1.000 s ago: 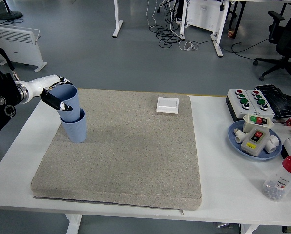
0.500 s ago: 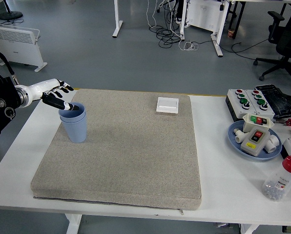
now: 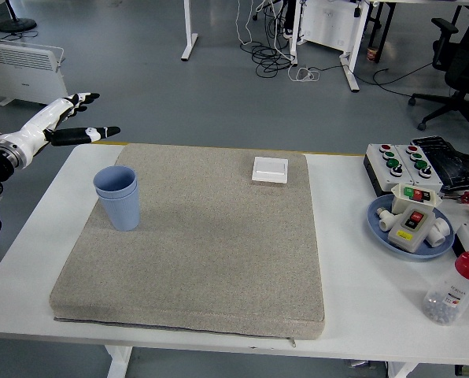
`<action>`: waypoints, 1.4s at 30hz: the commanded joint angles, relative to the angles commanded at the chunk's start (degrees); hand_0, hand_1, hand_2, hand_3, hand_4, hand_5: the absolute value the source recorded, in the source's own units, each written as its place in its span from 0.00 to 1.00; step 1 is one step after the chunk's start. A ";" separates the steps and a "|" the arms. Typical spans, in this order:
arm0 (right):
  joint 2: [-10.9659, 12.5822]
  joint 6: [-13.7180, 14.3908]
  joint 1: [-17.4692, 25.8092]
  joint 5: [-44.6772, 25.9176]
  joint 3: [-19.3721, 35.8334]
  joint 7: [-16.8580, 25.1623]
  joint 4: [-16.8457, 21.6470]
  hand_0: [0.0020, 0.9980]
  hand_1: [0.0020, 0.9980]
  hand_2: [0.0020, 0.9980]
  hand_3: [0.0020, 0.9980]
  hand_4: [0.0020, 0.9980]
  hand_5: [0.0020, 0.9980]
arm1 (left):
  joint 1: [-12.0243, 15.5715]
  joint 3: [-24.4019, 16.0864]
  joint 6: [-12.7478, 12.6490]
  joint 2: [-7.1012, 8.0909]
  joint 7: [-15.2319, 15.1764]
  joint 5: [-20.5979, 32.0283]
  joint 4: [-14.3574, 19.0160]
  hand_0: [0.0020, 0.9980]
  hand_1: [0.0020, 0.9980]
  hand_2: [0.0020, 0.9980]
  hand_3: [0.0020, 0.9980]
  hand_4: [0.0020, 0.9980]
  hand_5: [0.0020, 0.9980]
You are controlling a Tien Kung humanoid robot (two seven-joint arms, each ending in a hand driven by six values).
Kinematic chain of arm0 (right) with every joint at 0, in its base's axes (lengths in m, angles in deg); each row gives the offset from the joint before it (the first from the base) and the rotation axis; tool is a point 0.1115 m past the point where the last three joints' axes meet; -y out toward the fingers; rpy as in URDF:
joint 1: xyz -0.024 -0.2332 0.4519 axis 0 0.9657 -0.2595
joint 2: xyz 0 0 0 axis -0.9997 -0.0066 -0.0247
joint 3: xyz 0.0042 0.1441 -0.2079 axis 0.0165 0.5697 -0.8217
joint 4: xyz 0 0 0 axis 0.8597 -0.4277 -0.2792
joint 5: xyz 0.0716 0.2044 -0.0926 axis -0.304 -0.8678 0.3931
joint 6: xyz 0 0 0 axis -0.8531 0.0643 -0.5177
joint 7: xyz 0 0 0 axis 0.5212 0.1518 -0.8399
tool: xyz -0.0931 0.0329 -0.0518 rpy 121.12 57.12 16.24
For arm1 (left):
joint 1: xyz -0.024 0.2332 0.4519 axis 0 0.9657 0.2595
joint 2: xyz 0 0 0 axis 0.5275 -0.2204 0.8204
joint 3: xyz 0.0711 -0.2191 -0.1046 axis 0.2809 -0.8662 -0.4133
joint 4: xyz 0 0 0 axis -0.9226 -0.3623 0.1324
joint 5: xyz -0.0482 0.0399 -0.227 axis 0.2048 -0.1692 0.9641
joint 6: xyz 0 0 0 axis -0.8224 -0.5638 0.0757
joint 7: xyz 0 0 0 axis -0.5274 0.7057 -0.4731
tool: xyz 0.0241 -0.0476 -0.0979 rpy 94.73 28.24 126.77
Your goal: Push cup pick cup insert cup
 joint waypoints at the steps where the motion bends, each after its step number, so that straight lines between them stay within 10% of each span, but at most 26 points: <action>1: -0.01 0.00 0.02 0.03 0.10 0.02 0.00 0.73 0.65 0.66 0.58 0.13 0.48 | 1.79 -2.04 -1.33 -0.05 -0.07 2.23 1.24 0.74 0.76 0.79 0.69 0.60 0.83; 5: -0.05 -0.03 0.10 0.58 0.47 0.03 0.00 0.73 0.65 0.66 0.58 0.13 0.48 | 10.13 -11.47 -3.73 -0.47 0.82 11.92 6.34 0.74 0.76 0.79 0.69 0.60 0.83; 6: -0.07 -0.03 0.14 0.76 0.57 0.02 0.00 0.73 0.65 0.66 0.58 0.13 0.48 | 11.94 -13.46 -3.64 -0.57 1.13 14.52 7.36 0.77 0.78 0.81 0.73 0.59 0.99; 13: -0.24 -0.01 0.36 1.50 1.07 -0.04 0.00 0.73 0.65 0.66 0.58 0.13 0.48 | 23.50 -20.10 -0.76 -2.78 5.54 31.01 13.56 0.79 0.80 0.83 0.76 0.59 1.00; 26: -0.47 0.00 0.47 2.09 1.07 -0.08 0.00 0.73 0.65 0.66 0.58 0.13 0.48 | 32.12 -23.07 6.27 -10.71 1.07 61.52 13.27 0.87 0.87 0.91 0.82 0.58 1.00; 42: -0.26 -0.10 0.14 2.11 1.01 0.00 0.00 0.73 0.65 0.66 0.58 0.13 0.48 | 33.28 -26.20 6.00 -16.41 -1.80 54.59 10.33 0.87 0.88 0.92 0.84 0.56 1.00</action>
